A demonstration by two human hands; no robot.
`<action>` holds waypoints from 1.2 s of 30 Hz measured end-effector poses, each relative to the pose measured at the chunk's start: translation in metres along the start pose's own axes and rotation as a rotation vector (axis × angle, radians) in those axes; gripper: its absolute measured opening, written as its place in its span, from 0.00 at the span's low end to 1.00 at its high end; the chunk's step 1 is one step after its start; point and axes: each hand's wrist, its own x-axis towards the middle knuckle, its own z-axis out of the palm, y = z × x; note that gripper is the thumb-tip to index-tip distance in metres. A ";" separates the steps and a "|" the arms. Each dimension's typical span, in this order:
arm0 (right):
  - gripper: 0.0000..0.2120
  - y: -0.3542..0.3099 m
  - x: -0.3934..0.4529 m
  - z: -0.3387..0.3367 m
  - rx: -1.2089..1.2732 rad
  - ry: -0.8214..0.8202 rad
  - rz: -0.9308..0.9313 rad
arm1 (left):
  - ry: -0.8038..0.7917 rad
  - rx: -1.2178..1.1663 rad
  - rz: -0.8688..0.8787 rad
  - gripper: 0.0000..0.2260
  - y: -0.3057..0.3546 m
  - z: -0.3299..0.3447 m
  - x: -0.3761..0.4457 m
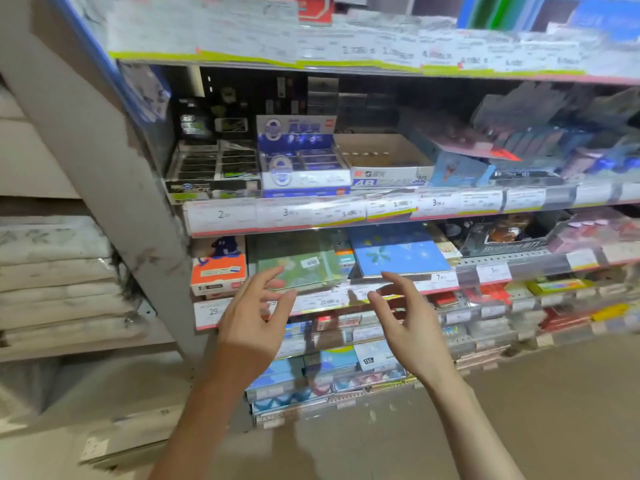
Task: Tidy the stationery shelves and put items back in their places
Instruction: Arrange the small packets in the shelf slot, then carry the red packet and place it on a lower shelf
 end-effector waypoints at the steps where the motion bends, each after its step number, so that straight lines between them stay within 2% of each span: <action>1: 0.23 0.007 0.003 -0.007 0.013 0.002 0.005 | 0.001 -0.012 -0.003 0.15 0.002 0.009 -0.003; 9: 0.14 0.066 0.049 -0.098 0.044 -0.013 -0.052 | 0.094 -0.122 -0.132 0.12 0.052 0.112 -0.001; 13: 0.11 0.087 0.076 -0.145 0.079 -0.019 -0.057 | 0.126 -0.191 -0.133 0.10 0.091 0.156 0.003; 18: 0.08 0.087 0.113 -0.189 0.118 0.028 -0.131 | 0.172 -0.175 -0.079 0.09 0.139 0.172 0.025; 23: 0.08 0.059 0.157 -0.209 0.188 0.136 -0.124 | 0.307 -0.197 -0.040 0.06 0.192 0.165 0.070; 26: 0.14 0.032 0.179 -0.210 0.246 0.123 -0.074 | 0.267 -0.226 -0.050 0.08 0.208 0.160 0.103; 29: 0.23 0.006 0.193 -0.206 0.252 0.058 -0.007 | 0.226 -0.181 -0.114 0.14 0.220 0.158 0.128; 31: 0.21 -0.006 0.198 -0.205 0.285 -0.002 0.047 | 0.172 -0.171 -0.196 0.15 0.226 0.159 0.138; 34: 0.16 -0.014 0.200 -0.202 0.373 -0.040 0.101 | 0.110 -0.244 -0.271 0.12 0.228 0.160 0.148; 36: 0.19 -0.014 0.201 -0.201 0.381 -0.058 0.121 | 0.117 -0.278 -0.277 0.10 0.227 0.161 0.152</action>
